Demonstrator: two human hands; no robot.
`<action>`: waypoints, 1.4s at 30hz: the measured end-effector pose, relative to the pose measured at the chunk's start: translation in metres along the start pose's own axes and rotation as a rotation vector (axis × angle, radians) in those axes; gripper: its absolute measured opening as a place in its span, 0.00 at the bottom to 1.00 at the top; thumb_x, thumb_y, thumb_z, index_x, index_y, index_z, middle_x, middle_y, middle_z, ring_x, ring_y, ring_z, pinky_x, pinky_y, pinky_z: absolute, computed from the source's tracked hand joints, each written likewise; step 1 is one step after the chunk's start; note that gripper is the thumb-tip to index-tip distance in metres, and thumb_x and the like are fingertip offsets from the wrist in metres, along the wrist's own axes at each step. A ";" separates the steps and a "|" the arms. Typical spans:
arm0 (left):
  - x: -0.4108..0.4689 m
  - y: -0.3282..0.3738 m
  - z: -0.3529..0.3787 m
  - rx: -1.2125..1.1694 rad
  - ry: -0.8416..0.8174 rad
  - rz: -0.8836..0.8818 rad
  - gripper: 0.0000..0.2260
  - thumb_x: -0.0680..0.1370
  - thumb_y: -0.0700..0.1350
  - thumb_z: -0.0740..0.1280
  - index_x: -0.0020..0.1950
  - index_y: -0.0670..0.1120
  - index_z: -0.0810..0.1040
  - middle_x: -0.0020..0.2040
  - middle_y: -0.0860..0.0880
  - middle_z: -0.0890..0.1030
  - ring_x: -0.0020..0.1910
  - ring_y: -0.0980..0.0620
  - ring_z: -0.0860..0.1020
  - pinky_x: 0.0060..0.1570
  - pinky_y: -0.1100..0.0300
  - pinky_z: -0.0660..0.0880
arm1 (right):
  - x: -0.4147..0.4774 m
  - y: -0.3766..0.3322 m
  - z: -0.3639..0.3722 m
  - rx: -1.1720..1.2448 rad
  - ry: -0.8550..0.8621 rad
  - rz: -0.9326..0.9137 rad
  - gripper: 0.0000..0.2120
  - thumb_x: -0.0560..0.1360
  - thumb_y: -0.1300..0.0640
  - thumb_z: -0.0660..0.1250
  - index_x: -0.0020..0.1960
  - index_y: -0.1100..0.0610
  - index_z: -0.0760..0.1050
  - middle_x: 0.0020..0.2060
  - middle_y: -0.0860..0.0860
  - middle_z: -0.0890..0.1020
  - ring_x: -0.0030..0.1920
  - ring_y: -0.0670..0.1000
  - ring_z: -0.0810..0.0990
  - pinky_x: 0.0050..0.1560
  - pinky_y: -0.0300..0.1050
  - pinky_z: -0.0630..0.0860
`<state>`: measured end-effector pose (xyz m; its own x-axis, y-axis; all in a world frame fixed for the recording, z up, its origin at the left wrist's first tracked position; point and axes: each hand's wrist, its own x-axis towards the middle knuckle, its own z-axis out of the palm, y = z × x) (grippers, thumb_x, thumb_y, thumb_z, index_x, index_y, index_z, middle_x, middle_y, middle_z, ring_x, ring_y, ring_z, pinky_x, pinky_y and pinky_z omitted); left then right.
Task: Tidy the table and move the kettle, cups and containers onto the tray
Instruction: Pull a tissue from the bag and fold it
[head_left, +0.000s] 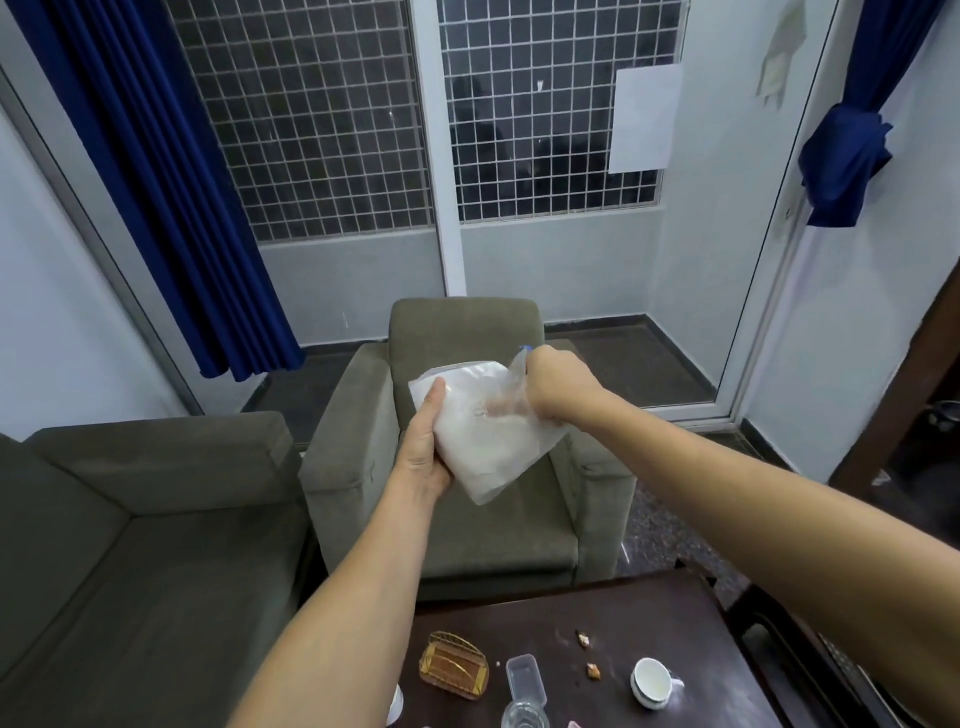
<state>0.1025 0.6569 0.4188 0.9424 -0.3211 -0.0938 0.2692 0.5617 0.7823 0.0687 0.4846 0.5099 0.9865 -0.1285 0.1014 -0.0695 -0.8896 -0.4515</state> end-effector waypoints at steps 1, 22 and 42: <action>0.000 0.000 0.000 -0.017 -0.027 -0.030 0.33 0.75 0.60 0.72 0.73 0.39 0.75 0.69 0.34 0.78 0.69 0.35 0.76 0.71 0.39 0.71 | 0.001 0.002 0.001 0.047 -0.038 0.009 0.15 0.76 0.56 0.71 0.34 0.53 0.70 0.32 0.50 0.76 0.41 0.56 0.80 0.30 0.45 0.70; 0.032 -0.036 -0.002 0.145 0.309 0.094 0.21 0.65 0.63 0.80 0.40 0.49 0.77 0.46 0.49 0.84 0.50 0.47 0.80 0.58 0.48 0.77 | -0.008 0.038 -0.028 0.507 -0.091 0.212 0.10 0.69 0.58 0.79 0.42 0.64 0.81 0.38 0.56 0.82 0.46 0.58 0.84 0.44 0.52 0.82; 0.021 -0.234 -0.005 0.542 0.517 -0.212 0.11 0.80 0.51 0.70 0.46 0.44 0.77 0.43 0.47 0.82 0.42 0.48 0.80 0.39 0.56 0.77 | -0.030 0.189 -0.074 0.216 0.149 0.303 0.06 0.73 0.62 0.66 0.43 0.61 0.81 0.38 0.56 0.80 0.42 0.56 0.80 0.43 0.52 0.80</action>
<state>0.0607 0.5227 0.2310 0.8903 0.0909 -0.4461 0.4450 0.0337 0.8949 0.0151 0.2883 0.4873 0.8928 -0.4472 0.0549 -0.3059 -0.6911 -0.6548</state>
